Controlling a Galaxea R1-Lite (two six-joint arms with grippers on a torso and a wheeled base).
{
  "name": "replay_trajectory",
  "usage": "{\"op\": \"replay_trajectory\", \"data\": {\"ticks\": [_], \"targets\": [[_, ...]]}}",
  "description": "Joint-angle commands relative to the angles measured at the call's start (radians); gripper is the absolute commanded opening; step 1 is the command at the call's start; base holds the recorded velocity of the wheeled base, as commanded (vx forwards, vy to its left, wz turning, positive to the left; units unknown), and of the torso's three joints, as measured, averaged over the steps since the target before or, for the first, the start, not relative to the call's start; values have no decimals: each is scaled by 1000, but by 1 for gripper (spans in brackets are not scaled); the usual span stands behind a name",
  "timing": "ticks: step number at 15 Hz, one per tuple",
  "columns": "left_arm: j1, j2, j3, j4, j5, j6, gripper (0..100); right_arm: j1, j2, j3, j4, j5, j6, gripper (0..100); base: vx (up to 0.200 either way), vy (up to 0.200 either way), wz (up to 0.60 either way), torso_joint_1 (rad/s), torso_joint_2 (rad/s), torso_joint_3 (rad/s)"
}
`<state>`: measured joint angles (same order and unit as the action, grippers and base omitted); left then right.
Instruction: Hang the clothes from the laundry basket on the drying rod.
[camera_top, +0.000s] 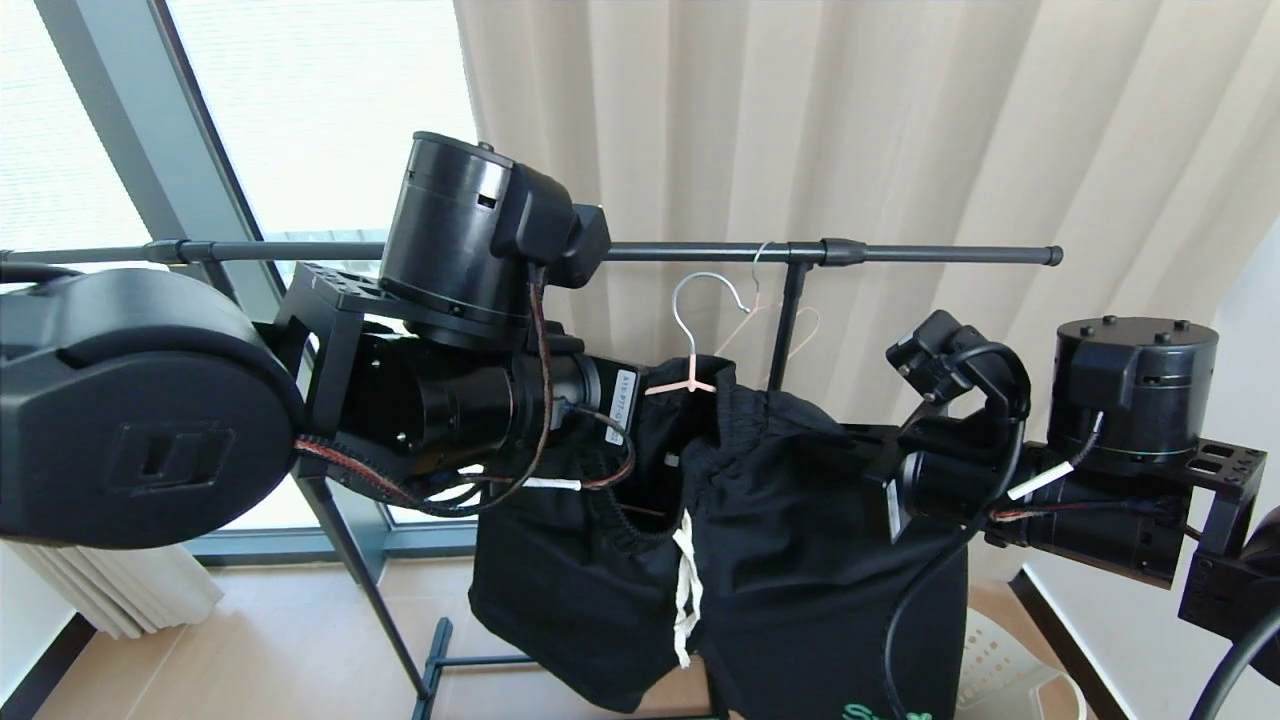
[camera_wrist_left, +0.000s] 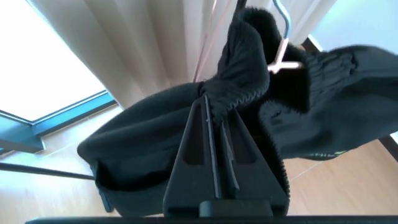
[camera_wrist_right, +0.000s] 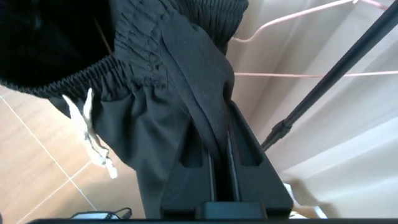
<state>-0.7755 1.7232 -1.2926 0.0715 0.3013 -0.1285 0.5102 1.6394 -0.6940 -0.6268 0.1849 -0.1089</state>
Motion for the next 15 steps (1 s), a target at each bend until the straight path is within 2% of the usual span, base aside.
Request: {"op": "replay_trajectory", "data": {"ticks": [1,5,10,15], "targets": [[-1,-20,42,-1,9,7,0,-1,0,-5,-4,1,3,0,0,0,0,0,0,0],[-18,-60,72,1,10,30,0,-4,-7,-28,-4,2,61,0,0,0,0,0,0,0],[-59,-63,125,-4,4,50,0,-4,-26,-19,-33,8,81,0,0,0,0,0,0,0],[-60,12,119,-82,4,47,0,-4,-89,14,-34,99,86,0,0,0,0,0,0,0]]}}
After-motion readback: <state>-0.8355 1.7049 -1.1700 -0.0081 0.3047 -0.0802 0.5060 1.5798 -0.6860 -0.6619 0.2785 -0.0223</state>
